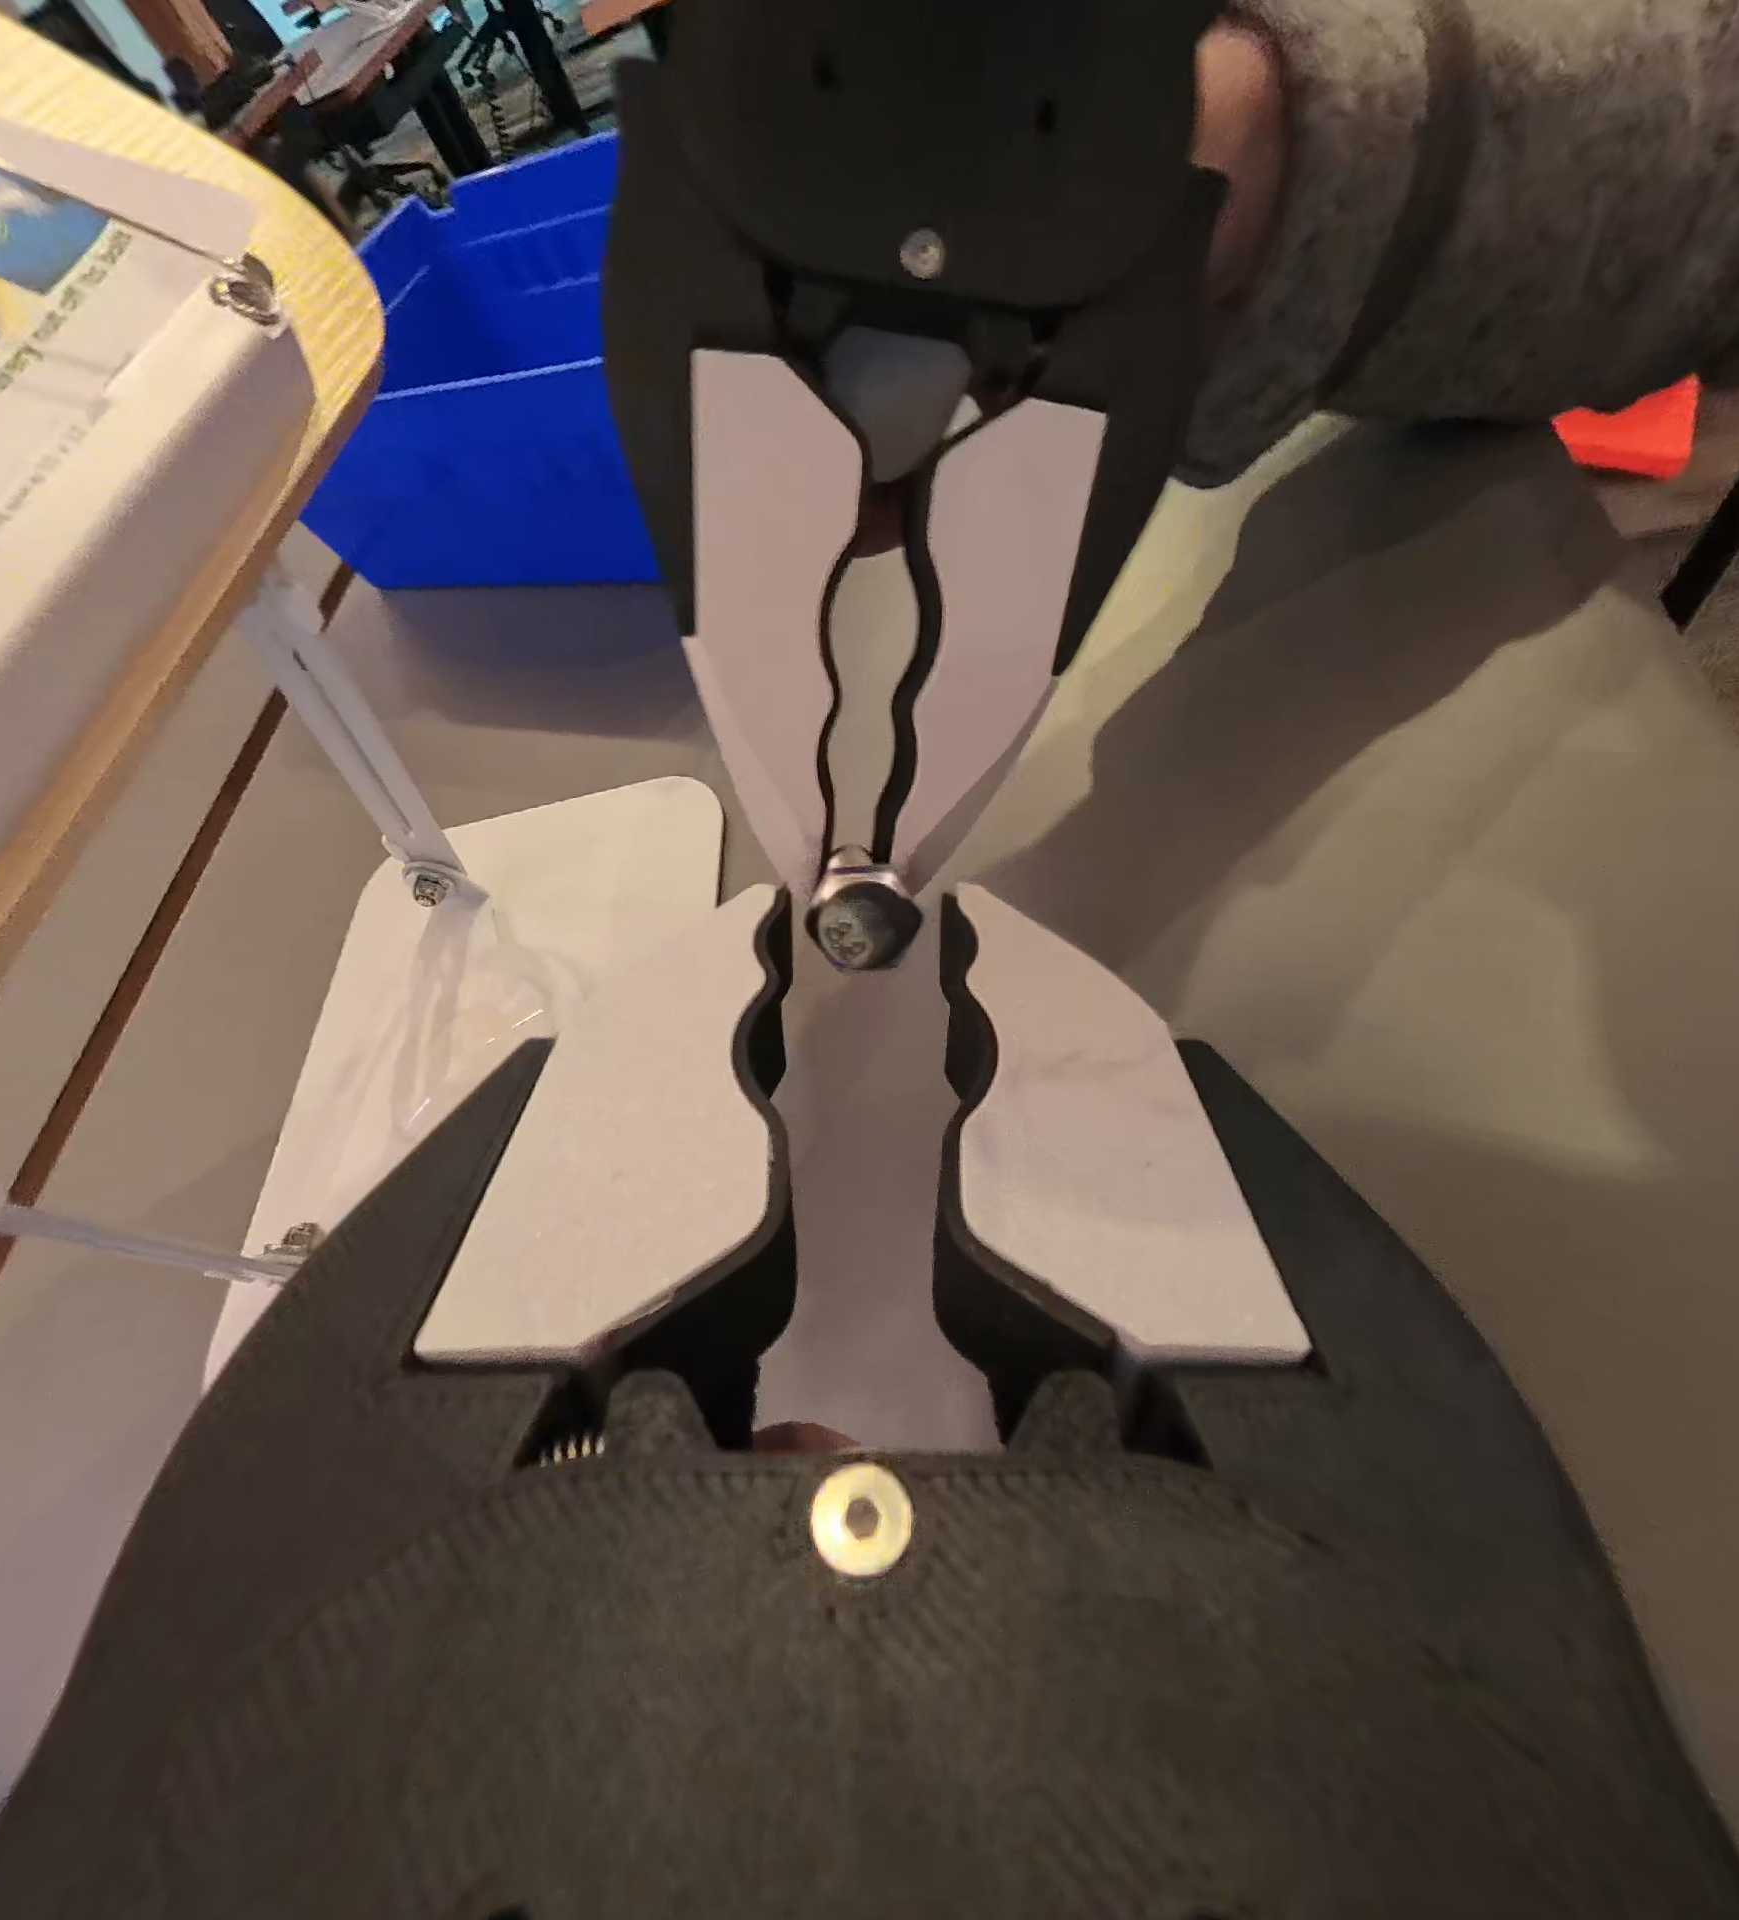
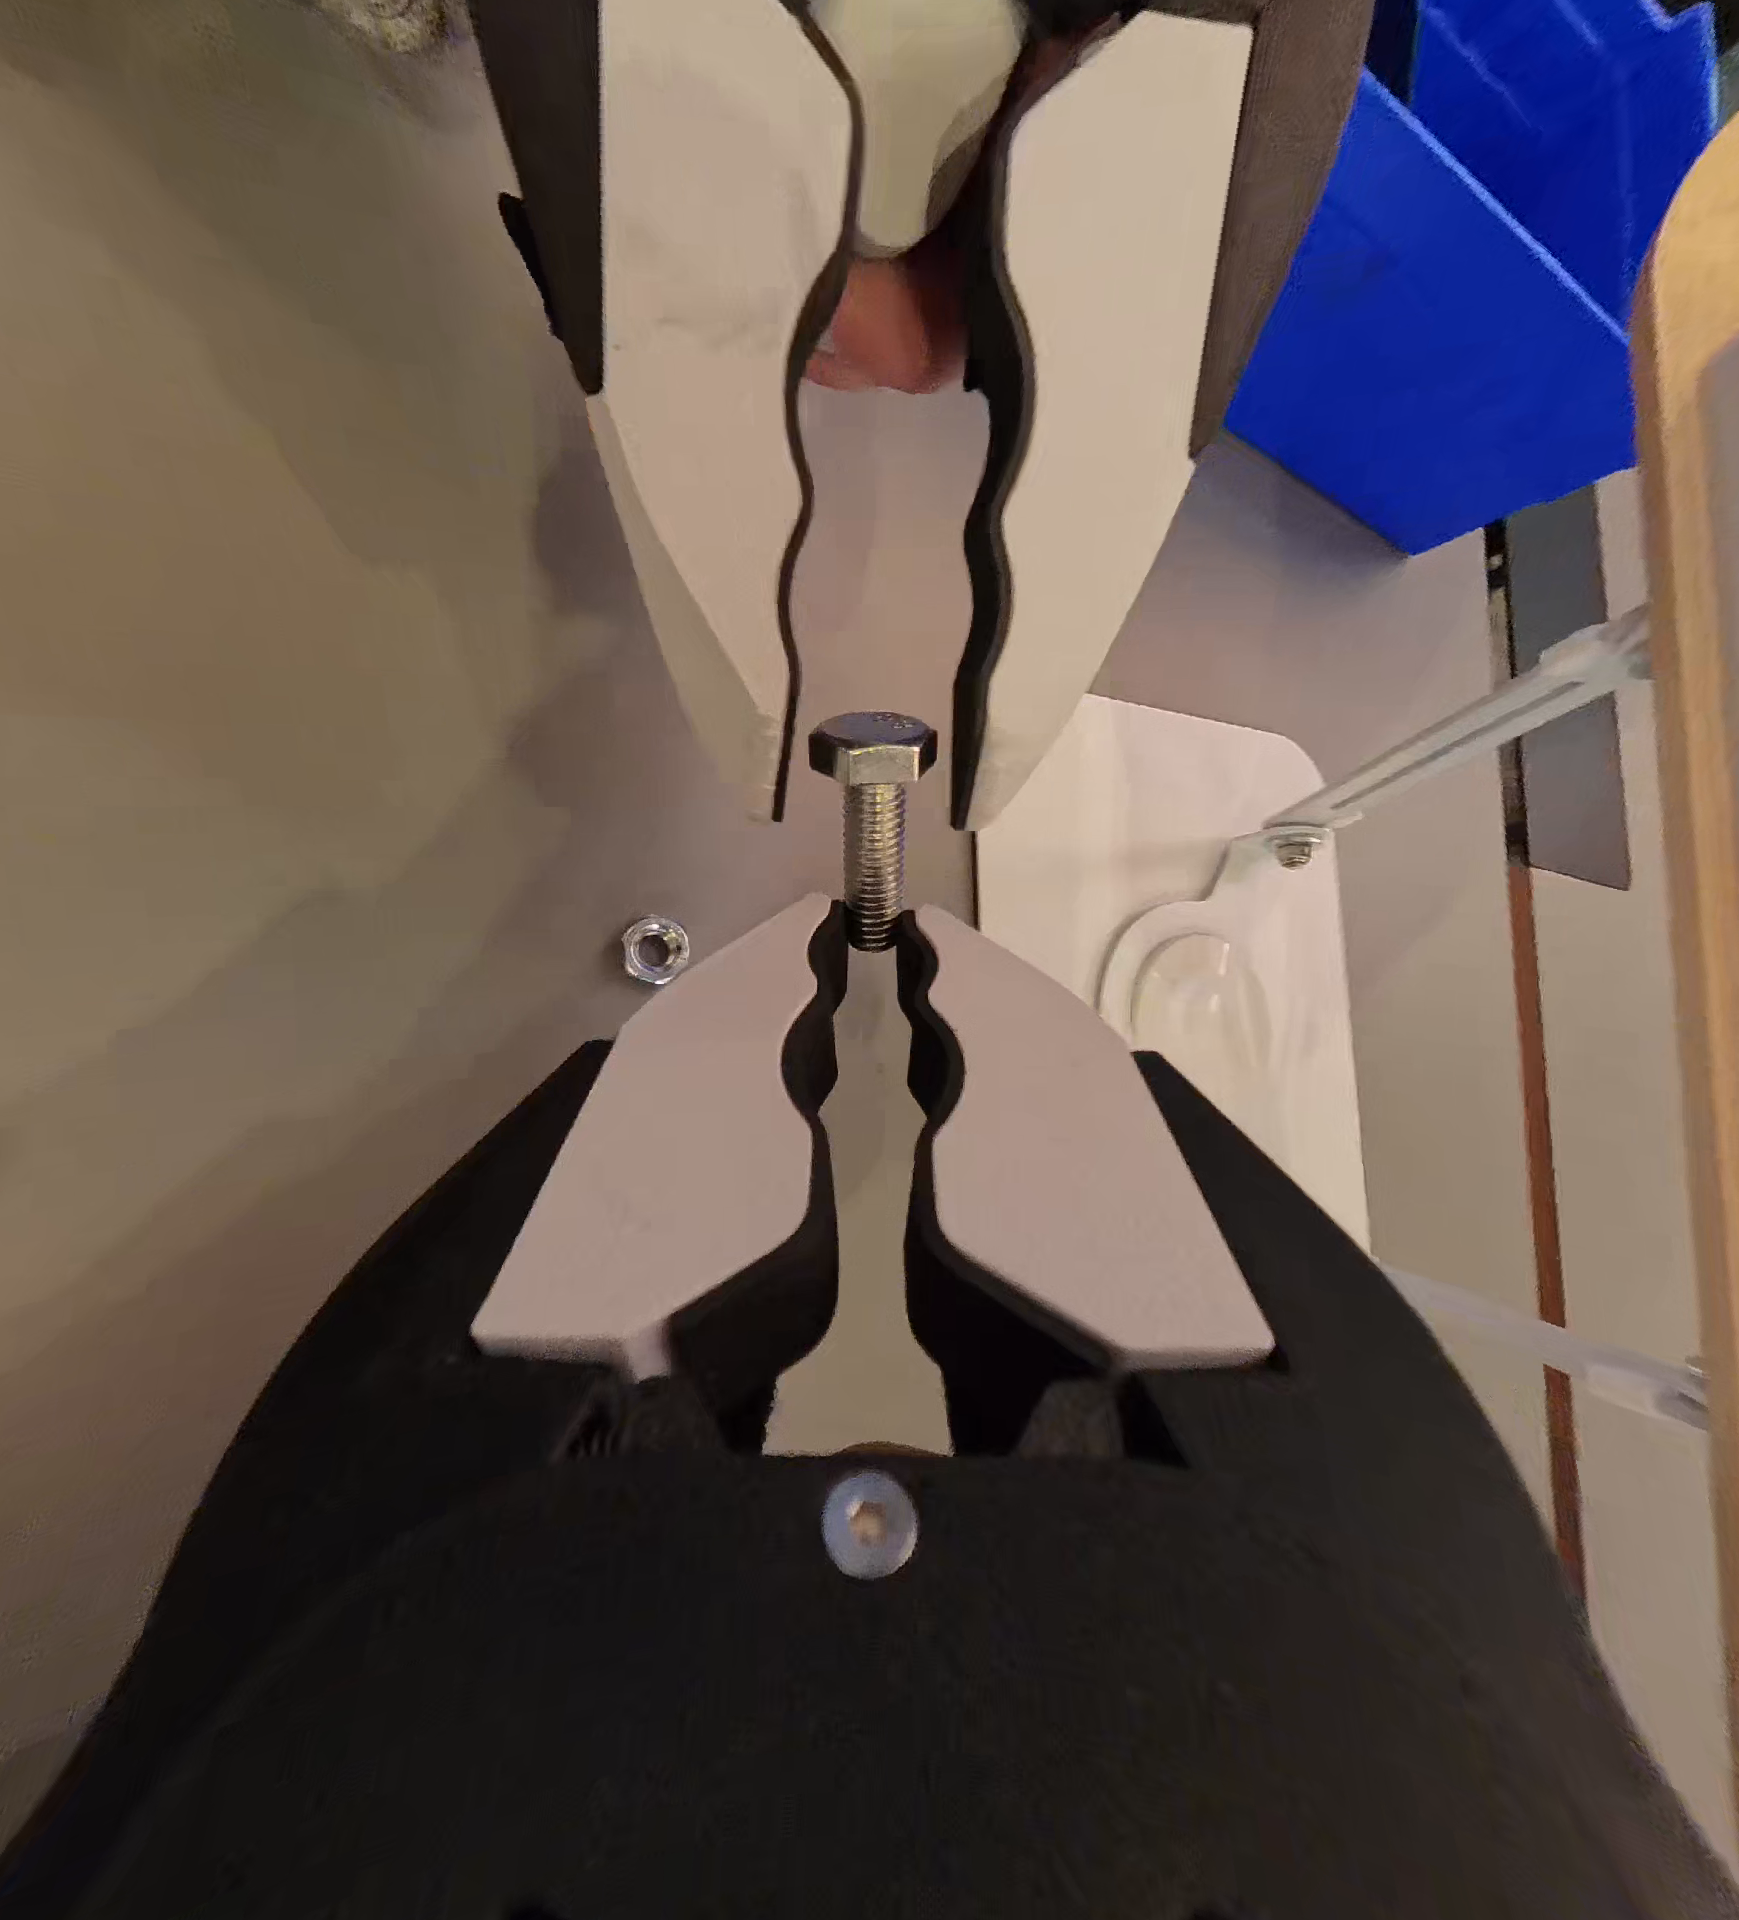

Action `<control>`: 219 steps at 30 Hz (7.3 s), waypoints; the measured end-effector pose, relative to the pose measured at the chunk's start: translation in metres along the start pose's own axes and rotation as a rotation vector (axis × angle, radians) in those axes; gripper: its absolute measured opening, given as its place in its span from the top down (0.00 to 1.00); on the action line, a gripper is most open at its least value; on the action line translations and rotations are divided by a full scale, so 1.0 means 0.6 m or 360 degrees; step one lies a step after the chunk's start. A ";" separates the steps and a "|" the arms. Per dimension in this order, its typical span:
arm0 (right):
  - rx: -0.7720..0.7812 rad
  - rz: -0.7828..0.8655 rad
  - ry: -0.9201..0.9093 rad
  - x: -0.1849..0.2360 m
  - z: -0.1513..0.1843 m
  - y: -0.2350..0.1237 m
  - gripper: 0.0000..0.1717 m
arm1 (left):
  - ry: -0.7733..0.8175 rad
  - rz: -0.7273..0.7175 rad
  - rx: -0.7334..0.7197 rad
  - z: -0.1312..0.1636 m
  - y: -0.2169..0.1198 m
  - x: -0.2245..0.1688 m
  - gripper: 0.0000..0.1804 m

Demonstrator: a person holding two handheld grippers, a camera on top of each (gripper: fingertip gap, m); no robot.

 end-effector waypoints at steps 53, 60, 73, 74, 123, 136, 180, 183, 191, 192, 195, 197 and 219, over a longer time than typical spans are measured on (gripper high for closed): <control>0.0064 -0.0410 0.0038 0.011 0.014 0.012 0.95 | 0.0328 0.0047 0.0083 0.009 0.015 -0.036 0.90; 0.0002 -0.0433 0.0039 0.013 0.007 0.007 0.95 | 0.0365 0.0036 0.0091 0.007 0.015 -0.040 0.90; 0.0018 -0.0418 0.0056 0.010 0.013 0.008 0.95 | 0.0321 0.0037 0.0067 0.006 0.012 -0.034 0.90; 0.0020 -0.0418 0.0055 0.010 0.013 0.008 0.95 | 0.0325 0.0035 0.0066 0.006 0.012 -0.035 0.90; 0.0229 -0.0884 0.0025 0.012 0.042 0.107 0.90 | -0.0450 -0.0091 -0.0326 0.054 -0.082 0.036 0.91; -0.0387 -0.0455 -0.0021 0.007 0.005 -0.021 0.90 | -0.0928 0.0282 -0.0813 0.026 -0.108 0.038 0.91; -0.1165 0.0095 -0.0336 0.047 -0.099 -0.118 0.90 | -0.1494 0.0922 -0.1407 -0.034 -0.054 -0.036 0.90; -0.1176 0.0085 -0.0301 0.045 -0.097 -0.116 0.90 | -0.1494 0.0904 -0.1406 -0.033 -0.051 -0.033 0.90; -0.1230 0.0035 -0.0212 0.039 -0.091 -0.113 0.90 | -0.1391 0.0780 -0.1353 -0.032 -0.052 -0.031 0.90; -0.1237 0.0026 -0.0198 0.039 -0.090 -0.113 0.90 | -0.1364 0.0757 -0.1337 -0.032 -0.053 -0.031 0.91; -0.1255 0.0000 -0.0155 0.038 -0.087 -0.113 0.90 | -0.1283 0.0697 -0.1285 -0.032 -0.056 -0.029 0.90; -0.1282 -0.0021 -0.0114 0.036 -0.085 -0.113 0.90 | -0.1227 0.0639 -0.1256 -0.034 -0.059 -0.029 0.90; -0.1658 -0.0305 0.0338 0.028 -0.061 -0.108 0.90 | -0.0503 0.0153 -0.0913 -0.068 -0.080 -0.029 0.90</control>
Point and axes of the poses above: each gripper's, where its closed fingertips meet, y out along the fingers, z out of its underside, x = y × z across the jaws, the point moved 7 cm from there along -y, back along the fingers, and after that the axes turned 9 degrees about -z, right-handed, at the moved point
